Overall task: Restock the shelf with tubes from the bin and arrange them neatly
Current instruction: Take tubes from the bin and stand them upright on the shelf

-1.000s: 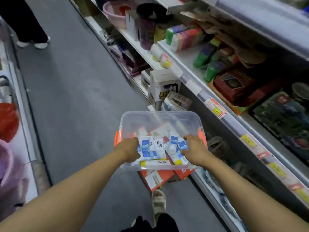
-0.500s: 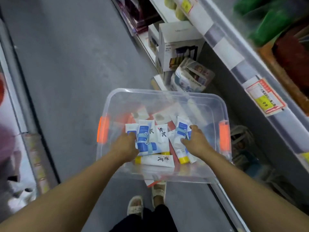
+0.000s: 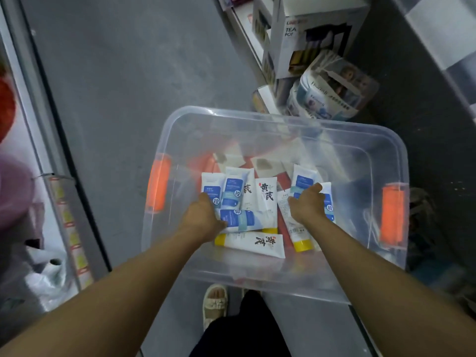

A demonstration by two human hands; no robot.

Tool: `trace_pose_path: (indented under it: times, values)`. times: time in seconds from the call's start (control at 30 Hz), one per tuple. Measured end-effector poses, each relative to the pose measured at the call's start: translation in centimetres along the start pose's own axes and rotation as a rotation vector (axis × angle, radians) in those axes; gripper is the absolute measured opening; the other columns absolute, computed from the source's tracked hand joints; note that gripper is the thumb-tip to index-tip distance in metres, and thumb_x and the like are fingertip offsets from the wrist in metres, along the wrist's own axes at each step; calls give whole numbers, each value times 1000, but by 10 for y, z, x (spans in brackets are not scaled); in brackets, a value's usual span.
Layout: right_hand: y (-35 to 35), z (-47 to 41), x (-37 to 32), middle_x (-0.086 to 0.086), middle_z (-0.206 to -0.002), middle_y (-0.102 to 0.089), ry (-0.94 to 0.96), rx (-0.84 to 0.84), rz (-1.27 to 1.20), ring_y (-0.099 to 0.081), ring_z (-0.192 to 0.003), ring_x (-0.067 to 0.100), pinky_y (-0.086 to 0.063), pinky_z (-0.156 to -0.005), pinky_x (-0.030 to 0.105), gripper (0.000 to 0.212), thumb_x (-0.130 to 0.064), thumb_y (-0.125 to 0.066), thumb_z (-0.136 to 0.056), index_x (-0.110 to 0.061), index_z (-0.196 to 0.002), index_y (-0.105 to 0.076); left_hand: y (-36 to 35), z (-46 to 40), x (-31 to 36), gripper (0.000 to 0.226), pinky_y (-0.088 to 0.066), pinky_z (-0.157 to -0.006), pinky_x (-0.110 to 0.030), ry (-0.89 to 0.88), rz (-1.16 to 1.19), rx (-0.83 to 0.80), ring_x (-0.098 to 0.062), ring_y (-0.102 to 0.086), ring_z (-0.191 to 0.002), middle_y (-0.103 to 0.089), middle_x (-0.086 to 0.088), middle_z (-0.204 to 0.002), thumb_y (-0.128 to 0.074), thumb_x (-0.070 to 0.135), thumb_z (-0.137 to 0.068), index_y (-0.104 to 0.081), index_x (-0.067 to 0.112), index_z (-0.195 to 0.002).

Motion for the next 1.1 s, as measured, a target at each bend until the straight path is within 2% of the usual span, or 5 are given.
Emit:
trace_pose_path:
  times: [0.33,0.53,0.67,0.83,1.1]
  values:
    - [17,15,12,17,-122,-52,72,-8,-130,-56,-107,31,-48,-79,34,49,-10,-67,-83,-2,-122,-39,16,-18,17,35,-57,-78,-41,94,573,205,-29,-66,-90,-66,-10,-103,-80,12,-69,-54,17,-92]
    - [21,19,15,14,-120,-55,109,14,-220,-58,-105,28,-46,-80,32,42,-6,-61,-86,-4,-119,-35,-7,-29,60,22,-50,-55,-27,35,1043,153,-19,-62,-71,-68,-5,-95,-61,-1,-85,-56,16,-99]
    - [23,14,24,11,-121,-54,104,54,-232,-59,-105,28,-51,-90,43,44,-9,-61,-86,-11,-118,-32,-36,-43,82,33,-51,-88,-34,26,853,95,-24,-62,-99,-65,-6,-114,-62,8,-86,-50,14,-115]
    - [29,8,33,10,-119,-54,108,51,-301,-60,-102,28,-52,-88,48,50,-9,-60,-85,-13,-125,-30,-67,-46,98,65,-49,-92,-39,-109,196,121,-32,-57,-111,-58,-13,-120,-75,31,-74,-43,6,-124]
    - [43,18,37,9,-121,-55,118,24,-359,-59,-103,25,-51,-88,38,50,-6,-60,-86,-11,-126,-31,-50,-39,104,45,-47,-86,-36,-132,111,64,-34,-57,-110,-58,-17,-120,-61,18,-86,-41,4,-123]
Point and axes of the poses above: each hand's wrist, its own z-axis away from the middle knuckle, its own y-axis out of the back of the hand, x = y × z, the point moved 5 cm from there along -z, towards the middle knuckle
